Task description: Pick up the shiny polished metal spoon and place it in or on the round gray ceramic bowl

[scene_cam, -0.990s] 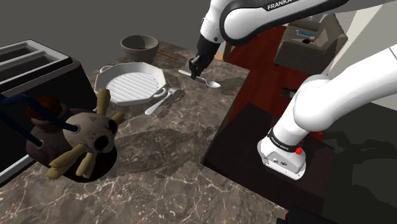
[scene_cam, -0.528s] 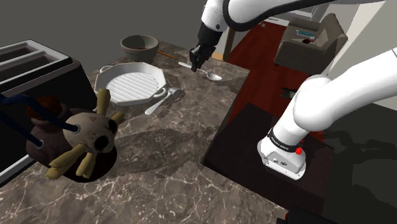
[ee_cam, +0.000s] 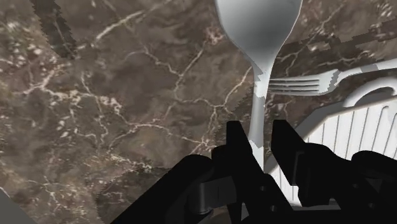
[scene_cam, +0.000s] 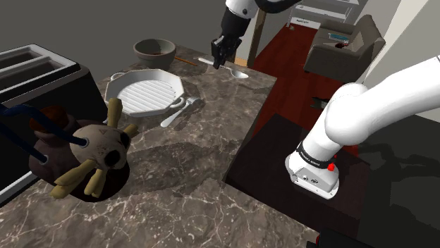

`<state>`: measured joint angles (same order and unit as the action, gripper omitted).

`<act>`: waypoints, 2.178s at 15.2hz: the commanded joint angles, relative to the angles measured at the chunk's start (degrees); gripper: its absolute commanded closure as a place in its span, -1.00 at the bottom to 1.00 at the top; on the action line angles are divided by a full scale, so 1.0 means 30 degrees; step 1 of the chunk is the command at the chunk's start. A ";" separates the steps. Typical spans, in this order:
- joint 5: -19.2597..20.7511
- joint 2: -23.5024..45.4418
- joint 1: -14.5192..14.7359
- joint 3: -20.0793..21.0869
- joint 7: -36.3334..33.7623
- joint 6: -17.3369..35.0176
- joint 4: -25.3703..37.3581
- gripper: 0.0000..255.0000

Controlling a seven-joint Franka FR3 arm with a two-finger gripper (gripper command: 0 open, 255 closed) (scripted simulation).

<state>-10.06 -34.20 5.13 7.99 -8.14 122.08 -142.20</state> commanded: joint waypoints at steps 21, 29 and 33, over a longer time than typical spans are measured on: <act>0.1460 0.9327 -0.0724 0.0256 -0.0638 -0.1977 1.1289 1.00; 0.2663 1.6032 -0.0516 0.0330 -0.1190 -0.3884 1.9855 1.00; 0.3307 2.0287 -0.0085 0.0252 -0.1406 -0.6018 2.6220 1.00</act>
<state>-0.61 23.23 4.54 8.83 -12.24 106.02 -68.93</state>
